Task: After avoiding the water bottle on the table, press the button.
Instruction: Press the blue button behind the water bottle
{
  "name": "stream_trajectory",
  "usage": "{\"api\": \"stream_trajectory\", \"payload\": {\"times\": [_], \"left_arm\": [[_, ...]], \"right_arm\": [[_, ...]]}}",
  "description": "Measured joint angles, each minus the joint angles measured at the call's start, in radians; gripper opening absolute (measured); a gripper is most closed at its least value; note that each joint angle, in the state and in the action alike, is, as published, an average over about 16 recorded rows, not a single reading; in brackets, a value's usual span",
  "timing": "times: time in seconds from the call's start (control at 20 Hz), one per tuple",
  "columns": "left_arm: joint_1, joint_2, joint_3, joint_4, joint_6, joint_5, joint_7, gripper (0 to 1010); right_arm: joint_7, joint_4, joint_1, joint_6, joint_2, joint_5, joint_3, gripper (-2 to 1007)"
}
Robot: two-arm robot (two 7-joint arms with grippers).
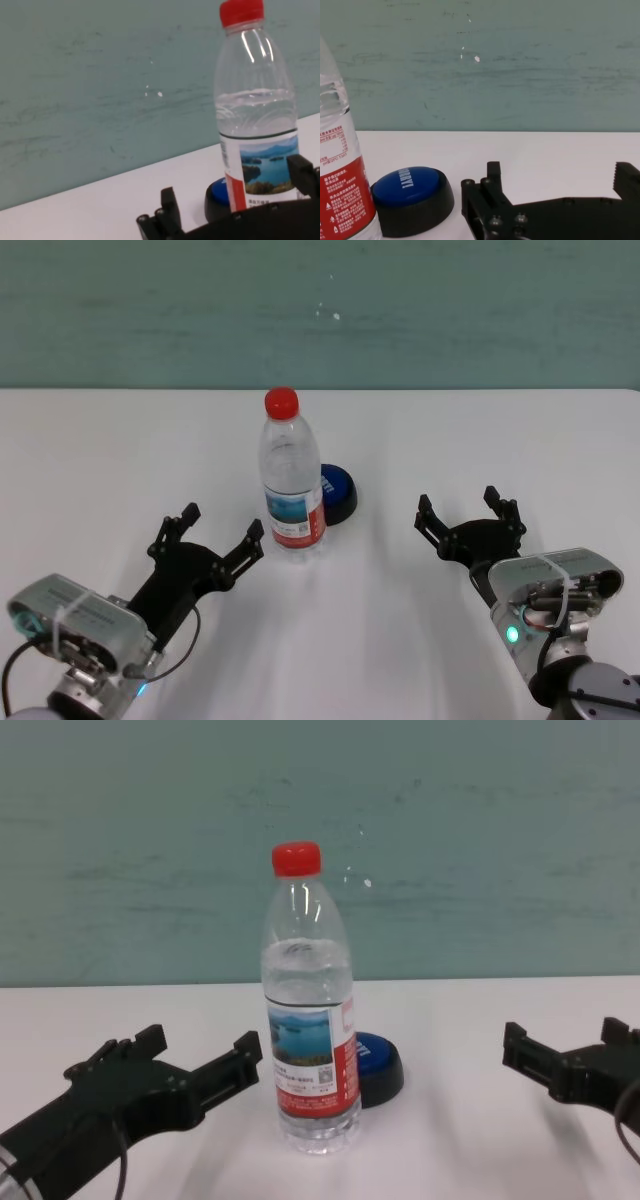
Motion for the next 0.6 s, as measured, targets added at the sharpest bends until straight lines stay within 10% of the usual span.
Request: {"api": "stream_trajectory", "payload": {"times": [0.6], "left_arm": [[-0.008,-0.008,0.004,0.008,0.000,0.007,0.004,1010]], "right_arm": [[0.000,0.000,0.000,0.000,0.000,0.000,0.000,1004]]}}
